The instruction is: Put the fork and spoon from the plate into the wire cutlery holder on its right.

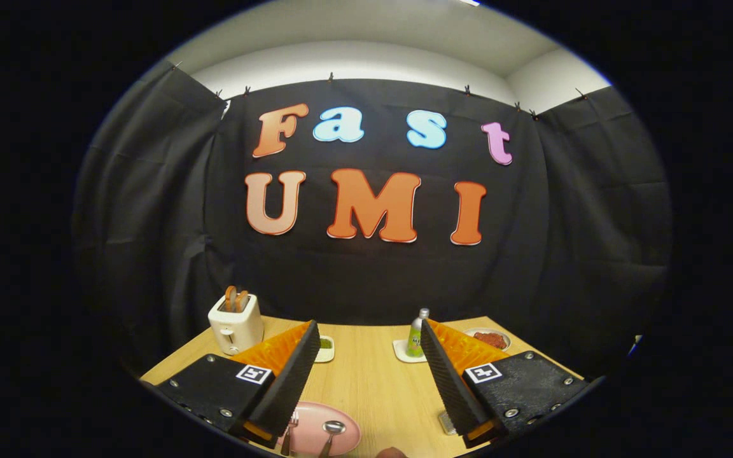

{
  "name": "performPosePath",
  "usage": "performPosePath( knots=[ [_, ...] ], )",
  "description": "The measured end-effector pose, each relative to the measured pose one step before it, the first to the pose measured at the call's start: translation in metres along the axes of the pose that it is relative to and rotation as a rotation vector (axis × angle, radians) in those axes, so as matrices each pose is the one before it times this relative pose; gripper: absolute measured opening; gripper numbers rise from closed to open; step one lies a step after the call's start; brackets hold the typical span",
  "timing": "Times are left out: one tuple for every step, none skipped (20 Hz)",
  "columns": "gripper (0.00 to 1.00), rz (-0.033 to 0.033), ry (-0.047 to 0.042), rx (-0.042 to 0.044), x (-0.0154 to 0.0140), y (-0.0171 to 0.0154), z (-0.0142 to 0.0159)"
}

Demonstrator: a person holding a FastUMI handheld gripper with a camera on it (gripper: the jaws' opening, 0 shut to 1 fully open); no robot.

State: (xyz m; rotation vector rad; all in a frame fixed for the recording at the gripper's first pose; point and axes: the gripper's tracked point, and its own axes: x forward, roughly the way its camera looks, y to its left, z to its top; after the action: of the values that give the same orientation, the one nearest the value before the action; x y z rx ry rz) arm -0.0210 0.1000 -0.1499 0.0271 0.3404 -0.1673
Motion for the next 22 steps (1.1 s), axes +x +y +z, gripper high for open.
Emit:
performPosePath(
  knots=[
    [0.95, 0.00962, 0.03711, -0.00503, 0.00195, 0.00564, -0.01403],
    [0.95, 0.01128, 0.03957, -0.00465, 0.0018, 0.00703, -0.01351],
    [0.95, 0.02198, 0.04974, 0.00103, 0.00014, 0.00778, -0.01203],
    [0.95, 0.02787, 0.04037, 0.00816, 0.00135, 0.00959, -0.01059],
    [0.95, 0.00861, 0.03442, 0.00348, 0.00068, 0.00353, -0.00791],
    [0.95, -0.00126, 0.03154, 0.00067, 0.00248, 0.00041, -0.00857],
    [0.93, -0.00071, 0.03901, 0.00034, 0.00431, -0.0007, -0.01247],
    [0.92, 0.01466, 0.04631, 0.00221, 0.00443, 0.00272, -0.01236],
    [0.92, 0.01902, 0.05499, 0.00238, 0.00352, 0.0042, -0.0159],
    [0.91, 0.01857, 0.06053, 0.00371, 0.00536, 0.00307, -0.01574],
    [0.9, 0.01358, 0.05553, 0.00942, 0.00376, 0.00197, -0.01398],
    [0.9, 0.00742, 0.04886, 0.01085, 0.00315, 0.00126, -0.01447],
    [0.89, 0.00467, 0.03941, 0.00774, 0.00438, 0.00191, -0.0112],
    [0.89, -0.00263, 0.04104, -0.00315, 0.00655, 0.0001, -0.01137],
    [0.88, -0.00305, 0.03815, -0.0076, 0.00412, -0.00041, -0.01225],
    [0.89, -0.00461, 0.03705, -0.00976, 0.00512, -0.00042, -0.011],
    [0.88, 0.00438, 0.03514, -0.00755, 0.0054, 0.00073, -0.01034],
    [0.87, 0.00502, 0.03863, -0.00394, 0.00475, 0.0013, -0.00917],
    [0.84, 0.00774, 0.03098, 0.00098, 0.0035, 0.00176, -0.00916],
    [0.83, 0.00255, 0.02262, -0.00068, 0.0039, 0.00125, -0.00529],
    [0.83, -0.00342, 0.02053, -0.0069, 0.00457, -0.00008, -0.00509],
    [0.82, -0.00925, 0.02145, -0.01234, 0.00453, -0.00177, -0.00455]
  ],
)
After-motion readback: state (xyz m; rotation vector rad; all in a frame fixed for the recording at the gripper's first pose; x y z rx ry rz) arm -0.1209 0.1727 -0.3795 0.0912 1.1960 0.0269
